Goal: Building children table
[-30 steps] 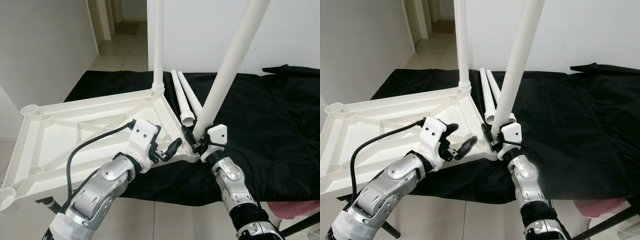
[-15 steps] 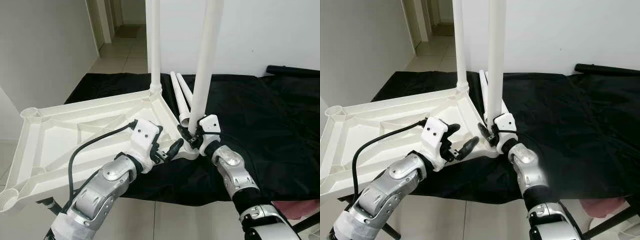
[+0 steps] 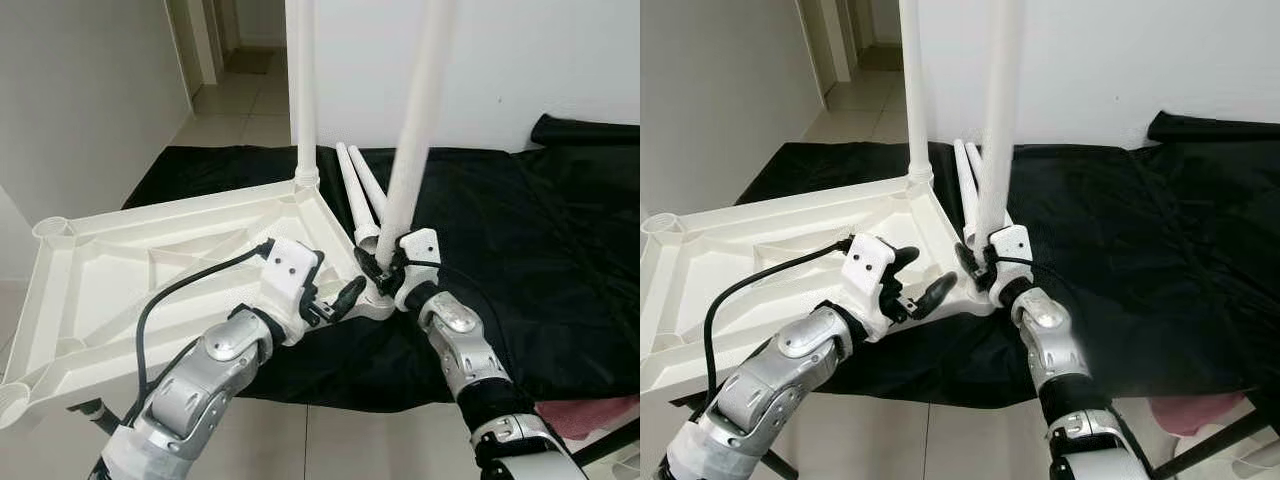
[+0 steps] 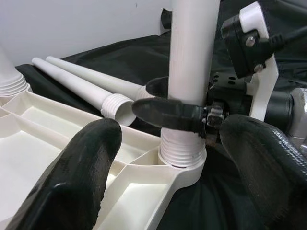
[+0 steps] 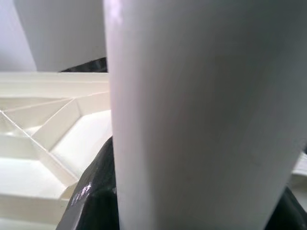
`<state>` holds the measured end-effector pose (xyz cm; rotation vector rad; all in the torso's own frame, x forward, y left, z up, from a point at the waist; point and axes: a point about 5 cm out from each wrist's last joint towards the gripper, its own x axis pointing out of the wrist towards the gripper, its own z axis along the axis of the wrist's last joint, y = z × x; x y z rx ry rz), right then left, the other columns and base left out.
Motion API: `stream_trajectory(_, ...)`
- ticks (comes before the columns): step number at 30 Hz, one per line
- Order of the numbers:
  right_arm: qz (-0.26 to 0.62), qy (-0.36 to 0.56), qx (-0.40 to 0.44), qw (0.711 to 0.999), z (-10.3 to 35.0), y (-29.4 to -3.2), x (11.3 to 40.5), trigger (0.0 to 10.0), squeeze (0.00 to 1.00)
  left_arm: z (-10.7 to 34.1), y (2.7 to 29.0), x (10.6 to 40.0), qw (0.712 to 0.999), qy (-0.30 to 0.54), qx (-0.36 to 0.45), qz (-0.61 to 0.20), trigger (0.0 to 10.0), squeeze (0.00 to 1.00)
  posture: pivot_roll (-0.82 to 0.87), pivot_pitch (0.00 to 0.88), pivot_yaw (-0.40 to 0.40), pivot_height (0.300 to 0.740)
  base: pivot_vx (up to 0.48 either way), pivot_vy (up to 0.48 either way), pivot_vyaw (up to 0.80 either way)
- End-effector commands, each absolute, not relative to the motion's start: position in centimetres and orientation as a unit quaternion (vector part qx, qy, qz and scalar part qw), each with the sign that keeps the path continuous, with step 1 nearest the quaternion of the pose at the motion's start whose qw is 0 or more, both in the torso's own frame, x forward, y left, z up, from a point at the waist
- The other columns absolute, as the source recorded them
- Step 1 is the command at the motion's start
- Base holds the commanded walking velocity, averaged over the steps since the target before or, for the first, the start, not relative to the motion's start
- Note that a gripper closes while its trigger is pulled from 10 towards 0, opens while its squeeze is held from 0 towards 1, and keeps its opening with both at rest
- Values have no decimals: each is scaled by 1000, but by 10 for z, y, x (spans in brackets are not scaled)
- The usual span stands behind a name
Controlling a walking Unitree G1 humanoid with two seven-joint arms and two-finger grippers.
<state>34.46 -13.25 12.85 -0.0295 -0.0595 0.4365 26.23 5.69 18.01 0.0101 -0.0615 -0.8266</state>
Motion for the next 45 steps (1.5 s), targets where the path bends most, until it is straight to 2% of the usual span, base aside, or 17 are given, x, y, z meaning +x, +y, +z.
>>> stream_trajectory(1, 204, 59, -2, 977, 92, -137, 334, 10000, 0, 182, 56, 261, 905, -32, 11, -424, 10000, 0, 23, 15, 60, 740, 0, 0, 0)
stream_trajectory(15, 211, 32, -48, 976, 87, -138, 321, 10000, 0, 182, 56, 261, 905, -31, 10, -425, 10000, 0, 20, 18, 59, 740, 0, 0, 0)
stream_trajectory(25, 192, 48, -21, 980, 83, -135, 317, 10000, 0, 181, 55, 260, 903, -29, 10, -428, 10000, 0, 17, 16, 65, 740, 0, 0, 0)
stream_trajectory(32, 145, 46, -7, 988, 90, -135, 323, 10000, 0, 181, 54, 259, 901, -29, 12, -432, 10000, 0, 19, 10, 61, 740, 0, 0, 0)
stream_trajectory(36, 73, 45, 12, 996, 91, -126, 319, 10000, 0, 181, 54, 259, 902, -29, 12, -431, 10000, 0, 23, 6, 55, 740, 0, 0, 0)
stream_trajectory(39, 73, 45, 12, 996, 91, -126, 319, 10000, 0, 181, 54, 259, 902, -29, 12, -431, 10000, 0, 23, 6, 55, 740, 0, 0, 0)
stream_trajectory(42, 19, 13, 12, 1000, 98, -116, 315, 10000, 0, 181, 53, 258, 901, -30, 12, -432, 10000, 0, 26, 2, 48, 740, 0, 0, 0)
stream_trajectory(45, 9, -5, 17, 1000, 102, -107, 311, 10000, 0, 181, 53, 258, 901, -30, 12, -432, 10000, 0, 32, 0, 41, 740, 0, 0, 0)
